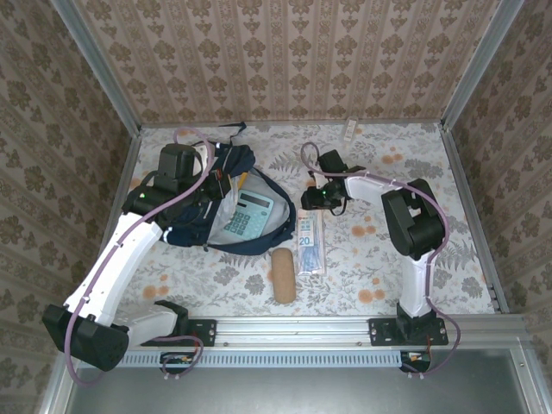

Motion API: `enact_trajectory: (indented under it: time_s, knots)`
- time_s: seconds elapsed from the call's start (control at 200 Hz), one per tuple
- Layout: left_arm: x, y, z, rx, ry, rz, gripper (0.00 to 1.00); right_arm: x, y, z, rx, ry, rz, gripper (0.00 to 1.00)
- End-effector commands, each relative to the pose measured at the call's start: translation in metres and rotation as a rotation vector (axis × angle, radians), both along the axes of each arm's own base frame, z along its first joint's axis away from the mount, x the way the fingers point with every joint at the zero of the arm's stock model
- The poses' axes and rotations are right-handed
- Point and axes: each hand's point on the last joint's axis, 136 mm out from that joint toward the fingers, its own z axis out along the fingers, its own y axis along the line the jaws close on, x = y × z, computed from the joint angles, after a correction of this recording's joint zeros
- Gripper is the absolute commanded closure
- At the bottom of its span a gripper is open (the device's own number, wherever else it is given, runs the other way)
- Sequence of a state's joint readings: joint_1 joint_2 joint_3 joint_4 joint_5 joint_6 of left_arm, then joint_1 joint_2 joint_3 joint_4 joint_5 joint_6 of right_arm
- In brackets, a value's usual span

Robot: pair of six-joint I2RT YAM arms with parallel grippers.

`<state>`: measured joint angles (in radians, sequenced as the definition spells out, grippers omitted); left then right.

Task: Pack the student bag

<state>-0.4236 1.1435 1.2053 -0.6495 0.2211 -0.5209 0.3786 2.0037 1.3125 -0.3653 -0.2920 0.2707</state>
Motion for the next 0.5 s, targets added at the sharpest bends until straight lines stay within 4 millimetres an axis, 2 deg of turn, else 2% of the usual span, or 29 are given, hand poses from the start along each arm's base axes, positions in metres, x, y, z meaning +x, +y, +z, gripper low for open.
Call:
enact_trajectory:
  time_s: [0.0, 0.085, 0.17, 0.275, 0.365, 0.495]
  knots:
    - [0.003, -0.001, 0.02, -0.046, -0.062, 0.003, 1.0, -0.008, 0.002, 0.007, 0.019, -0.002, 0.006, 0.49]
    - [0.004, -0.001, 0.02, -0.046, -0.06, 0.004, 1.0, -0.003, 0.001, 0.009, 0.008, -0.021, 0.013, 0.4]
    - [0.003, 0.0, 0.02, -0.046, -0.059, 0.005, 1.0, 0.001, 0.005, 0.012, 0.018, -0.03, 0.029, 0.36]
    - [0.002, 0.001, 0.02, -0.042, -0.058, 0.008, 1.0, 0.004, 0.011, 0.015, 0.04, -0.039, 0.05, 0.36]
    - [0.001, 0.002, 0.02, -0.038, -0.063, 0.012, 1.0, 0.004, 0.01, 0.011, 0.026, -0.031, 0.06, 0.37]
    - [0.001, 0.003, 0.019, -0.034, -0.061, 0.012, 1.0, 0.001, -0.002, 0.001, -0.038, -0.032, 0.055, 0.46]
